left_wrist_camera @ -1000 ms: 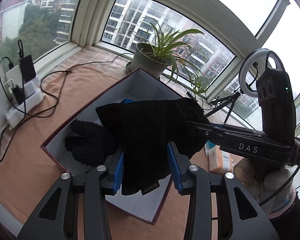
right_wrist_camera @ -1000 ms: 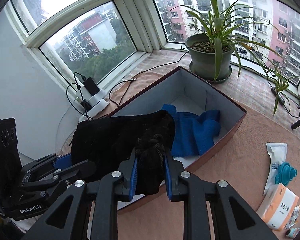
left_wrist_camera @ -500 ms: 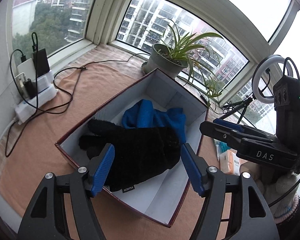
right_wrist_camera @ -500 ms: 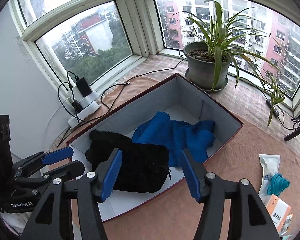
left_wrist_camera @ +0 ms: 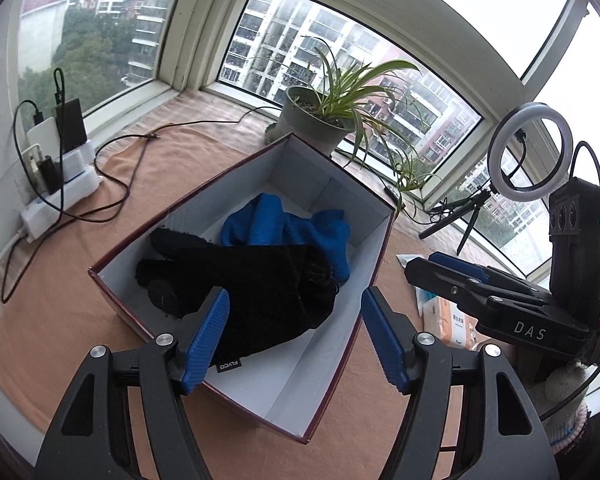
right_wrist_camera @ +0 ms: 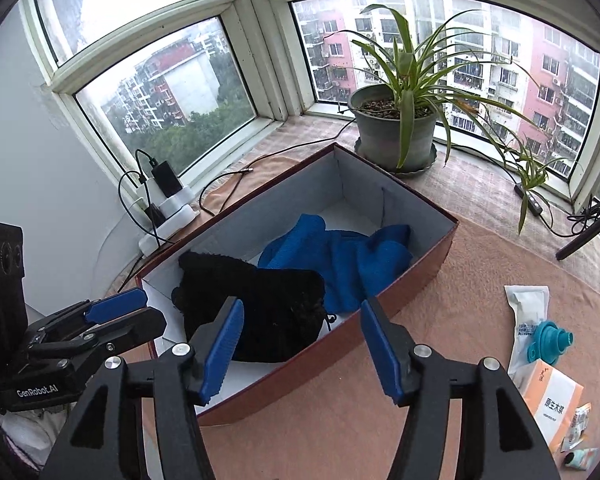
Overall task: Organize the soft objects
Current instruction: 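Move the right tool to the grapefruit hand cream tube and close on it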
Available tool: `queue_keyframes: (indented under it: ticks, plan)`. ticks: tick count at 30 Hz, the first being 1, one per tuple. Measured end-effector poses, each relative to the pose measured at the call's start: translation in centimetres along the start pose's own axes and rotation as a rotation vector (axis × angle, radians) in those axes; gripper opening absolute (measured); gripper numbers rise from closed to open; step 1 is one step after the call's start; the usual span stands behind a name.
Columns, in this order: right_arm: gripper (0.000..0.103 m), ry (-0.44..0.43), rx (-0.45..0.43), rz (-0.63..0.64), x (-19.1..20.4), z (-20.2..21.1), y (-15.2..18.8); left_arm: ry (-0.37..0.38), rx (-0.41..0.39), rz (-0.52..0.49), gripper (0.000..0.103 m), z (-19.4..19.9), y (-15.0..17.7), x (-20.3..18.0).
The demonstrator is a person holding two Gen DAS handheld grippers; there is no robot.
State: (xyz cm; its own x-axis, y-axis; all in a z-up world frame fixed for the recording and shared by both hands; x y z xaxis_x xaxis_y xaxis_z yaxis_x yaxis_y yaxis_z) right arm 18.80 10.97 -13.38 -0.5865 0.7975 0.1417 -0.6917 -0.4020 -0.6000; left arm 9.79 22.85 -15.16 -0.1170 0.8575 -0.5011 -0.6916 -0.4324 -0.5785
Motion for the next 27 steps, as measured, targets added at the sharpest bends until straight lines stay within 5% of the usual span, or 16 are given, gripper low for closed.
queue_keyframes:
  ticks: [16, 27]
  plan:
    - [0.065, 0.033, -0.048, -0.134, -7.7, 5.4, 4.2, 0.063, 0.039, -0.063, 0.068, -1.5, 1.8, -6.2]
    - [0.065, 0.099, -0.040, -0.223, -19.2, 11.2, 11.7, 0.131, 0.124, -0.134, 0.068, -5.4, 5.5, -14.2]
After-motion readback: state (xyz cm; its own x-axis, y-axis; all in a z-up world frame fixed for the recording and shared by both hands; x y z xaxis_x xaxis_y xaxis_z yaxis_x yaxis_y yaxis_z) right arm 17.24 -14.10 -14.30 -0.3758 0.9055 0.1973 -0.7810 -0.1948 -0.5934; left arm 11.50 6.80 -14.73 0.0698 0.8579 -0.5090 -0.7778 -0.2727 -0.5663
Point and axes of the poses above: each gripper's, at about its wrist camera, not at the fingertips, and z roughly against the way its jaws point, x to its left, y to its underside, the point moved 6 cm from there along -z, roughly the way its jaws point, and after that the axes turned 7 degrees about y, right-handed, at the moved point
